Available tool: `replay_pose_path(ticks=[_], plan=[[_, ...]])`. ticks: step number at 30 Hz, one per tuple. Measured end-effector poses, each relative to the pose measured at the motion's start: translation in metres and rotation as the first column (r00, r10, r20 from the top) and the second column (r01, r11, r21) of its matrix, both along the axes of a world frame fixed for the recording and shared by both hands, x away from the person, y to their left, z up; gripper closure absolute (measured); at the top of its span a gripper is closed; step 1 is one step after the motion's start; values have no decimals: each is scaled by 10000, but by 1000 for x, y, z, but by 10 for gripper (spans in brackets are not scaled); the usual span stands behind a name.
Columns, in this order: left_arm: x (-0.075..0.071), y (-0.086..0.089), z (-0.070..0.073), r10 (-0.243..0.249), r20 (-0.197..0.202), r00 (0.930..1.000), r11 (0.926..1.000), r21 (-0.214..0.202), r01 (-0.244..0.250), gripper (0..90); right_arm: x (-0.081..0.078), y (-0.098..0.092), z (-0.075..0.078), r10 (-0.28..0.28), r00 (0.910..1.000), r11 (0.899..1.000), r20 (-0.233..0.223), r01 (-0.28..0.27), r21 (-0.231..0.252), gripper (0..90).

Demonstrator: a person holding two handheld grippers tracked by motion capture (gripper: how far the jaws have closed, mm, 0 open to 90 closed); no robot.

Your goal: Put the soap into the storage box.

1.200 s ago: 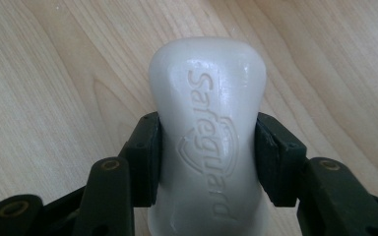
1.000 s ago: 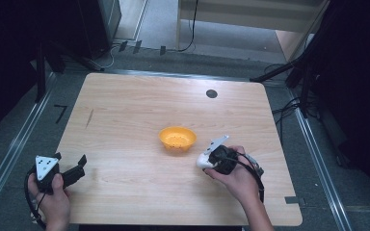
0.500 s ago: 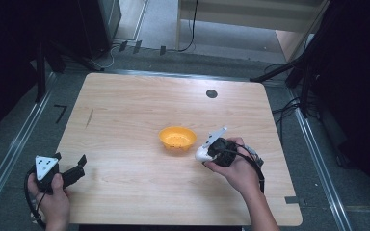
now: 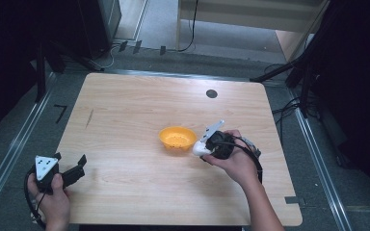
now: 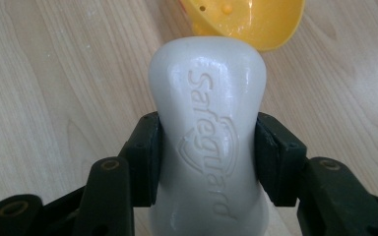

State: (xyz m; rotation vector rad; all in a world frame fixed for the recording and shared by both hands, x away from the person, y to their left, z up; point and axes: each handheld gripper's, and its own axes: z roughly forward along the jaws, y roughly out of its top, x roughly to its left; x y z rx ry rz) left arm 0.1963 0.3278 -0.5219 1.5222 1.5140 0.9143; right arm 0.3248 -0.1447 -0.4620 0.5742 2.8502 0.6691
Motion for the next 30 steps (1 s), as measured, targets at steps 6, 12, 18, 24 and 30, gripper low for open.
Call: replay_pose_path(ticks=[6,12,18,24,30], plan=[[0,0,0,4,-5,10000,10000,-36,-4,138,7,4,5,206,9998,9997,55,-207,142,508],[0,1,0,25,-12,10000,10000,-43,-25,138,11,10,8,341,9994,9990,1,-341,286,507],[0,1,0,36,-20,10000,10000,-58,-36,138,14,16,12,543,9985,9981,38,-543,304,507],[0,1,0,11,11,10000,10000,-74,-11,138,18,22,14,599,9982,9977,38,-600,325,507],[0,1,0,11,28,10000,10000,-91,-11,138,21,24,15,601,9982,9976,51,-602,336,507]])
